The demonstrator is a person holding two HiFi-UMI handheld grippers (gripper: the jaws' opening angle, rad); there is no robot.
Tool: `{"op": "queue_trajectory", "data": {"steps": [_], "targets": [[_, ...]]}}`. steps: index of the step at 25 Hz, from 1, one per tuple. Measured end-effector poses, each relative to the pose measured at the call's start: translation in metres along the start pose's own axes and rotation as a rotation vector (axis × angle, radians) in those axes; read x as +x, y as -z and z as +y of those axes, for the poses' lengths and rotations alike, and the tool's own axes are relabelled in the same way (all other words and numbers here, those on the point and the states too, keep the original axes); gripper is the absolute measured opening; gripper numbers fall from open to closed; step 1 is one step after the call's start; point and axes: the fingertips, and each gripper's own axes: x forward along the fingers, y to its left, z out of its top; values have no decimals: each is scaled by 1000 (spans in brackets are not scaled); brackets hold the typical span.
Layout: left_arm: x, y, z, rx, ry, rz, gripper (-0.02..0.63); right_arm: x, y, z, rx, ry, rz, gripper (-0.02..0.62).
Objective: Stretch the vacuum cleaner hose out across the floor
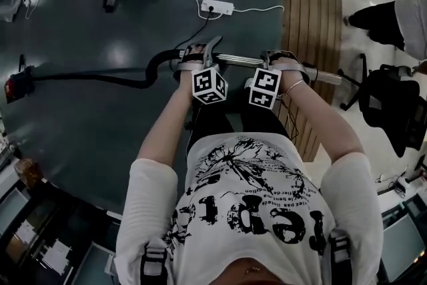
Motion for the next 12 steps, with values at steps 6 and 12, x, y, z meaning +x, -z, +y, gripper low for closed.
{"op": "queue_trajectory", "data": {"steps": [6,12], "targets": [[0,-6,4,-60,-214,-9,348,43,10,1,75,-101,-54,86],[-9,-9,27,-383,-429,-241,354,122,14,14,175,-180,-14,89]]}}
